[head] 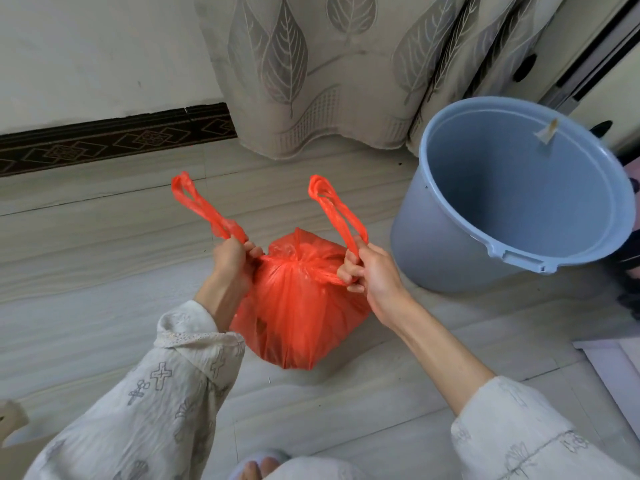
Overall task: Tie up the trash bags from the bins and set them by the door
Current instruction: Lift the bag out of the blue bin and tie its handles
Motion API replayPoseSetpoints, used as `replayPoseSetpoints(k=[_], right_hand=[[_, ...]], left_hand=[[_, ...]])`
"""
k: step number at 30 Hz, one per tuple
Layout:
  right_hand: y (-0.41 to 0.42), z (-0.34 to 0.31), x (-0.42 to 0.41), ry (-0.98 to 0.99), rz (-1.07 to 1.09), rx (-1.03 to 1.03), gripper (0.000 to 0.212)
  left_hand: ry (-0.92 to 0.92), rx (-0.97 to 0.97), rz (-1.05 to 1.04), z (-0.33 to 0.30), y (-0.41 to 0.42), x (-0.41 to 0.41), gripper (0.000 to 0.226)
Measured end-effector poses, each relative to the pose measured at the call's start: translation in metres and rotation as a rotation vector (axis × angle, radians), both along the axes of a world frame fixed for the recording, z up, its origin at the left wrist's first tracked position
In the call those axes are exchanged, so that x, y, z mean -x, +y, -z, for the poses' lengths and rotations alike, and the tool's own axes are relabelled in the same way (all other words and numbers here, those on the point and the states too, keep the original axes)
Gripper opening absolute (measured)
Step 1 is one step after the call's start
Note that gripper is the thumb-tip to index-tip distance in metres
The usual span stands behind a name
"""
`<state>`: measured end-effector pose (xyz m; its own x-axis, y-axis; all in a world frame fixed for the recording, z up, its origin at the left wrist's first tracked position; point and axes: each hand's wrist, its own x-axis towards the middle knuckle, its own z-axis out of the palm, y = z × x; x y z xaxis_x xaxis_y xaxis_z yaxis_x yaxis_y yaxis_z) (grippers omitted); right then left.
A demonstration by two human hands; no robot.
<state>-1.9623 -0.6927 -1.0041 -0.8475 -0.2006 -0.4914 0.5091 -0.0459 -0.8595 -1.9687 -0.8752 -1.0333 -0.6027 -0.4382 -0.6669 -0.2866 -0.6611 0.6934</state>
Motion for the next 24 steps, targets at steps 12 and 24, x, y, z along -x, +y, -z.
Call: replayPoseSetpoints(k=[12, 24], right_hand=[[-0.018, 0.005, 0.031, 0.202, -0.016, -0.305, 0.017], [-0.056, -0.010, 0.031, 0.444, -0.746, -0.709, 0.028]], left_hand=[[0.106, 0.156, 0.422, -0.026, 0.013, -0.017, 0.018], [0.214, 0.411, 0.576, -0.069, -0.020, 0.020, 0.025]])
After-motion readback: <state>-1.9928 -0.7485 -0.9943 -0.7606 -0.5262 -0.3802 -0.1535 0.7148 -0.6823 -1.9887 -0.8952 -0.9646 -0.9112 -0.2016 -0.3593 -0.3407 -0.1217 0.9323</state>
